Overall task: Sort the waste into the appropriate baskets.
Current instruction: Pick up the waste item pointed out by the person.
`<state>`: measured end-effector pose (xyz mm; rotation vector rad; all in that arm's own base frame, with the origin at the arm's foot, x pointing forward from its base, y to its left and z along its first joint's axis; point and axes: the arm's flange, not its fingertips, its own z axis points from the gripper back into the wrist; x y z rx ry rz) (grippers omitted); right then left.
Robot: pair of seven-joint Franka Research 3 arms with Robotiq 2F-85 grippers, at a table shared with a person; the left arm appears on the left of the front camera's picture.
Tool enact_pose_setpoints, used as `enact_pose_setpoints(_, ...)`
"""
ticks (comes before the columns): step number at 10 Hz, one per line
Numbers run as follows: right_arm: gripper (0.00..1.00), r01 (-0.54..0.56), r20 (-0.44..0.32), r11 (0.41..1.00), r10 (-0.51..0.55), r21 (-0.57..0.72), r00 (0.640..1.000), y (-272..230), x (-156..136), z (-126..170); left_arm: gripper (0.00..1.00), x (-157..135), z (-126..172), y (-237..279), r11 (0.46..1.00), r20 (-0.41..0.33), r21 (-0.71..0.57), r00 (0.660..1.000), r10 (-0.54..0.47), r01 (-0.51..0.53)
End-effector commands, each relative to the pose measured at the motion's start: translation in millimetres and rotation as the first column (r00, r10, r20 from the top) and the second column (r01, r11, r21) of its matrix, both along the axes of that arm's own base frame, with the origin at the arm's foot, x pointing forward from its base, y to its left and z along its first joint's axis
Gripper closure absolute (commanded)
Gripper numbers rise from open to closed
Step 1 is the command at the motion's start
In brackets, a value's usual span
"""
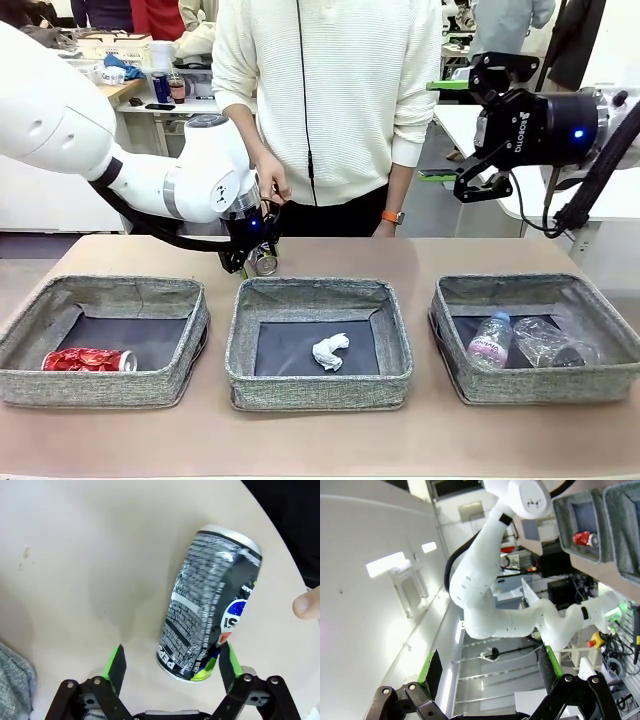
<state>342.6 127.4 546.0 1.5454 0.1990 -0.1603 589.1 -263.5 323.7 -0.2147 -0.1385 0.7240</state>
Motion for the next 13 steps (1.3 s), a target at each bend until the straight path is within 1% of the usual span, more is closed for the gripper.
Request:
enact_pose_setpoints(1, 0.0, 0.012, 0.005, 1.0, -0.012, 0.018, 1.0, 2.6, 0.4, 2.4, 0.54, 2.2, 2.5, 0.4, 0.999, -0.039, 0.03, 0.999, -0.008, 0.009)
enact_pose_setpoints(2, 0.0, 0.012, 0.005, 1.0, -0.012, 0.018, 1.0, 2.6, 0.4, 2.4, 0.99, 1.8, 3.0, 1.3, 0.999, -0.045, 0.033, 0.999, -0.011, 0.013)
enact_pose_setpoints(5, 0.0, 0.012, 0.005, 1.0, -0.012, 0.018, 1.0, 2.6, 0.4, 2.4, 1.0, 0.8, 3.2, 1.4, 1.0, -0.049, 0.025, 0.999, -0.011, 0.012)
enact_pose_setpoints(6, 0.0, 0.012, 0.005, 1.0, -0.012, 0.018, 1.0, 2.6, 0.4, 2.4, 0.95, 0.6, 3.4, 1.3, 1.0, -0.051, 0.023, 0.999, -0.013, 0.014)
enact_pose_setpoints(7, 0.0, 0.012, 0.005, 1.0, -0.012, 0.018, 1.0, 2.6, 0.4, 2.4, 1.0, 0.5, 3.9, 1.4, 1.0, -0.052, 0.019, 0.998, -0.018, 0.019)
enact_pose_setpoints(9, 0.0, 0.012, 0.005, 1.0, -0.012, 0.018, 1.0, 2.6, 0.4, 2.4, 1.0, -0.8, 5.3, 2.2, 1.0, -0.055, 0.01, 0.998, -0.027, 0.027)
enact_pose_setpoints(10, 0.0, 0.012, 0.005, 1.0, -0.012, 0.018, 1.0, 2.6, 0.4, 2.4, 1.0, -4.2, 9.0, 2.2, 0.999, -0.073, -0.009, 0.996, -0.049, 0.048)
enact_pose_setpoints(11, 0.0, 0.012, 0.005, 1.0, -0.012, 0.018, 1.0, 2.6, 0.4, 2.4, 1.0, -15.3, 20.0, -1.6, 0.992, -0.093, -0.013, 0.988, -0.126, 0.125)
enact_pose_setpoints(12, 0.0, 0.012, 0.005, 1.0, -0.012, 0.018, 1.0, 2.6, 0.4, 2.4, 0.73, -31.2, 37.3, -6.2, 0.975, -0.118, 0.002, 0.969, -0.219, 0.221)
enact_pose_setpoints(13, 0.0, 0.012, 0.005, 1.0, -0.012, 0.018, 1.0, 2.6, 0.4, 2.4, 0.4, -48.1, 60.9, -6.6, 0.96, -0.107, 0.012, 0.955, -0.278, 0.281)
